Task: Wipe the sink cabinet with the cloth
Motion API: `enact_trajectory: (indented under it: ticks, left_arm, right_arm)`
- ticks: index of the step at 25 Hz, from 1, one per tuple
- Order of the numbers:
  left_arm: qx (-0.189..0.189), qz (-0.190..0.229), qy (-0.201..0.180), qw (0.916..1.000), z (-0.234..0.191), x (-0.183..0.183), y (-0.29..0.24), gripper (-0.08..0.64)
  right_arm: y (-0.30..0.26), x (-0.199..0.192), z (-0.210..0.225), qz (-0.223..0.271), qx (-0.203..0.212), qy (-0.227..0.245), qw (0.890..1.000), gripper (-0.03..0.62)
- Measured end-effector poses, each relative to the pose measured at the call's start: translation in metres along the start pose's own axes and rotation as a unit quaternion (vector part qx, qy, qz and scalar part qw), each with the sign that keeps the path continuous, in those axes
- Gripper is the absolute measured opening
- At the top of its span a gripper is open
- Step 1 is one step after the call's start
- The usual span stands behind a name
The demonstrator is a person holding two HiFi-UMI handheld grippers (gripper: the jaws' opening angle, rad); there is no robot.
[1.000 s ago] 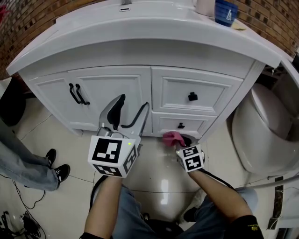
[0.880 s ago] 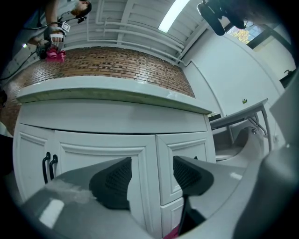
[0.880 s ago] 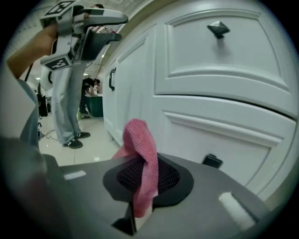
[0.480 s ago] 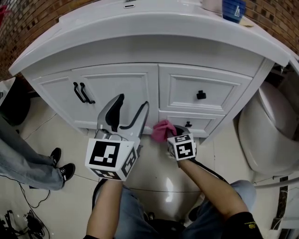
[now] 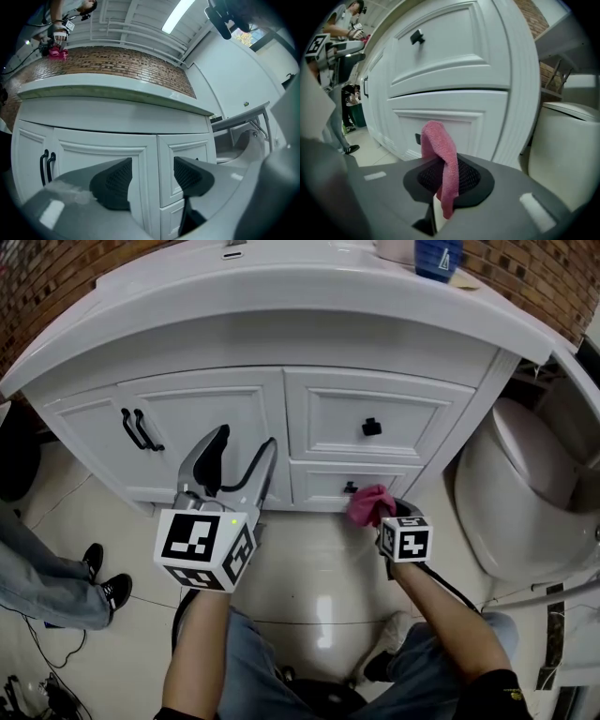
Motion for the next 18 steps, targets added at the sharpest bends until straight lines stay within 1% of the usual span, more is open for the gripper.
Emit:
enact_trajectory:
  ticks: [5,8,10,11,13,15,18]
  left_arm:
    - [-0.008,-0.007,-0.005,0.9999,0.009,-0.005,-0.007,0.278]
    - [-0.009,-0.008,-0.011,0.9999,0.011,-0.006,-0.008,0.278]
    - [-0.007,-0.01,-0.012,0.9999,0.009,-0.007,-0.008,0.278]
    - [-0.005,-0.012,-0.012,0.9998,0.007,-0.008,-0.008,0.278]
    - [0.0,-0.015,-0.011,0.9998,0.003,-0.01,-0.007,0.278]
    - [0.003,-0.017,-0.011,0.9998,0.0,-0.012,-0.007,0.278]
    - [0.003,-0.019,-0.014,0.9997,-0.001,-0.014,-0.007,0.278]
  right_arm:
    - [0.008,-0.001,0.053,0.002,-0.061,-0.024,0.998,0.04]
    - [0.01,0.0,0.072,0.006,-0.079,-0.028,0.996,0.04]
    - [0.007,-0.003,0.069,0.004,-0.075,-0.026,0.997,0.04]
    - [0.004,-0.007,0.059,-0.003,-0.062,-0.028,0.998,0.04]
    - [-0.007,-0.016,0.026,-0.021,-0.013,-0.025,0.999,0.04]
    - [-0.019,-0.024,-0.008,-0.034,0.039,-0.004,0.999,0.04]
    - [-0.035,-0.029,-0.053,-0.039,0.099,0.03,0.994,0.04]
Point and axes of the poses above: the fingertips, and each gripper's own axes: y backward along the fingers, z to its right, x out of its top, the point moved 7 cm from there along y, backward along the fingers, and after that the axes turned 6 degrees about z, right-handed, at the moved point
